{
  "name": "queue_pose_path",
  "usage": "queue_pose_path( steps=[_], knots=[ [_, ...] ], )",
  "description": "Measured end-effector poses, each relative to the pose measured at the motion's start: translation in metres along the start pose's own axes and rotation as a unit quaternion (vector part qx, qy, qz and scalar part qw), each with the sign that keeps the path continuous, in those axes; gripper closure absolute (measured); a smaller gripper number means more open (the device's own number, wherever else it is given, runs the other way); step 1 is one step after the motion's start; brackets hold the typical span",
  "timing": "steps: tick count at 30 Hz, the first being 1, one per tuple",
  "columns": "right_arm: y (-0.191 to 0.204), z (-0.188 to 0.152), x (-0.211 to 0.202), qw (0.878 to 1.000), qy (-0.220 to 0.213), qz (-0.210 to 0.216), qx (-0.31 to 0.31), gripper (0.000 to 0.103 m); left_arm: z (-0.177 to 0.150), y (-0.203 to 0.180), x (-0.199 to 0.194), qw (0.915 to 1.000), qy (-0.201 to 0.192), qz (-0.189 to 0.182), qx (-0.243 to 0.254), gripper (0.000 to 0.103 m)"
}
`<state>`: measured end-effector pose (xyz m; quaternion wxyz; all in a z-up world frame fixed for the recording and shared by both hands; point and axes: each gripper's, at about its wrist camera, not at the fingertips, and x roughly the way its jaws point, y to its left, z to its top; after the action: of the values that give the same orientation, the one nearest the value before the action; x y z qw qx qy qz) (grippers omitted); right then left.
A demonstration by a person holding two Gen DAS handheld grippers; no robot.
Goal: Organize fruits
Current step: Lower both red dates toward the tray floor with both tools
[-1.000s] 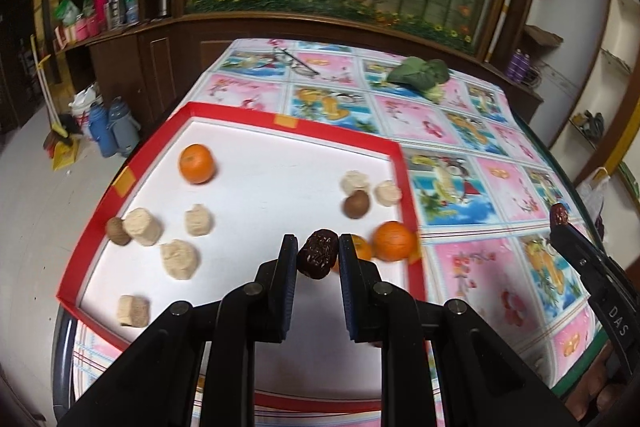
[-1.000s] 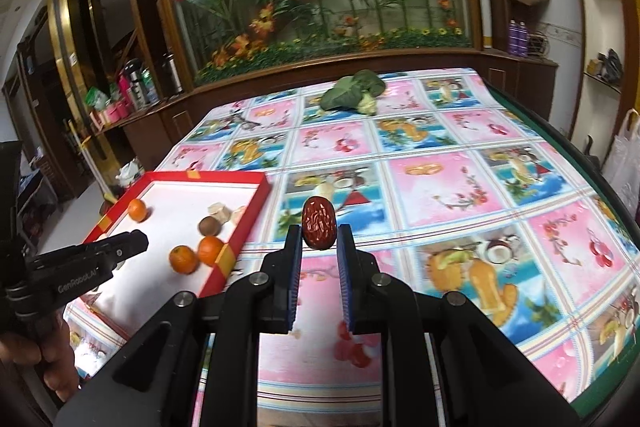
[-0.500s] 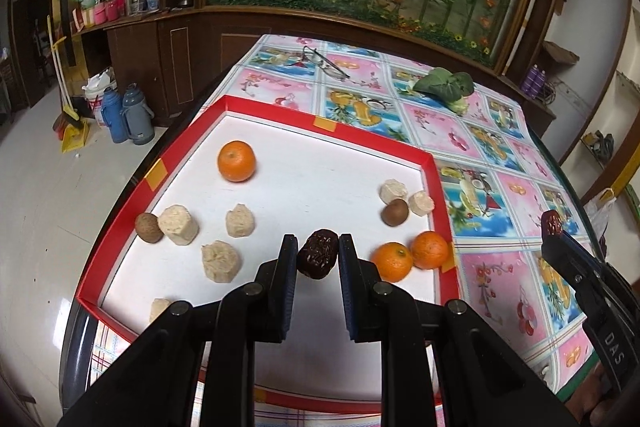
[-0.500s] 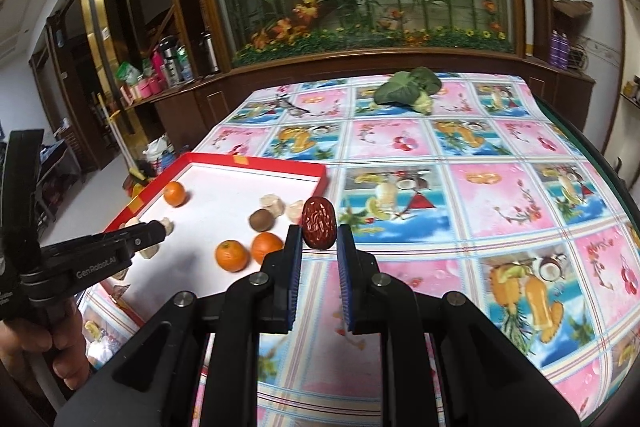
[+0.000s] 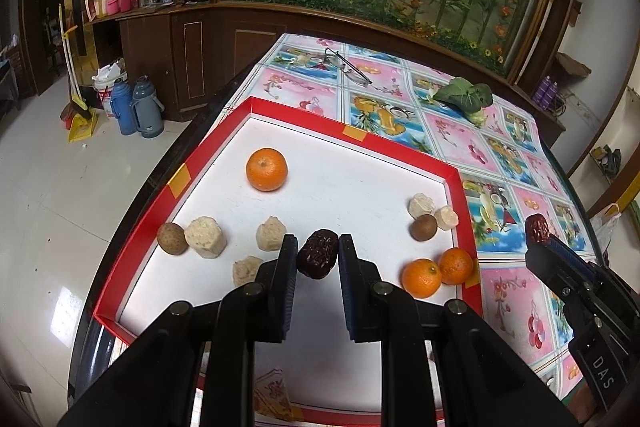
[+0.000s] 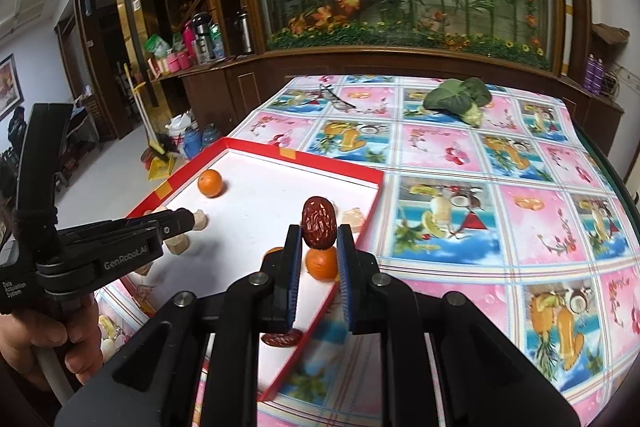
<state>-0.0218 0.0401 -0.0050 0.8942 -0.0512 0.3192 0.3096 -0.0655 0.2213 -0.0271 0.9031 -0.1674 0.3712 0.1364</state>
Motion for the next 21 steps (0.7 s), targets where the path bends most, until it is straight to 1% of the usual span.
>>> queue_pose_path(
  steps=[12, 21],
  knots=[
    [0.011, 0.009, 0.017, 1.0, 0.016, 0.002, -0.016, 0.084, 0.006, 0.016, 0.001, 0.9998, -0.002, -0.004, -0.019, 0.084],
    [0.018, 0.018, 0.037, 0.999, 0.029, 0.015, -0.026, 0.084, 0.013, 0.011, 0.007, 0.9998, 0.003, 0.005, -0.017, 0.084]
  ],
)
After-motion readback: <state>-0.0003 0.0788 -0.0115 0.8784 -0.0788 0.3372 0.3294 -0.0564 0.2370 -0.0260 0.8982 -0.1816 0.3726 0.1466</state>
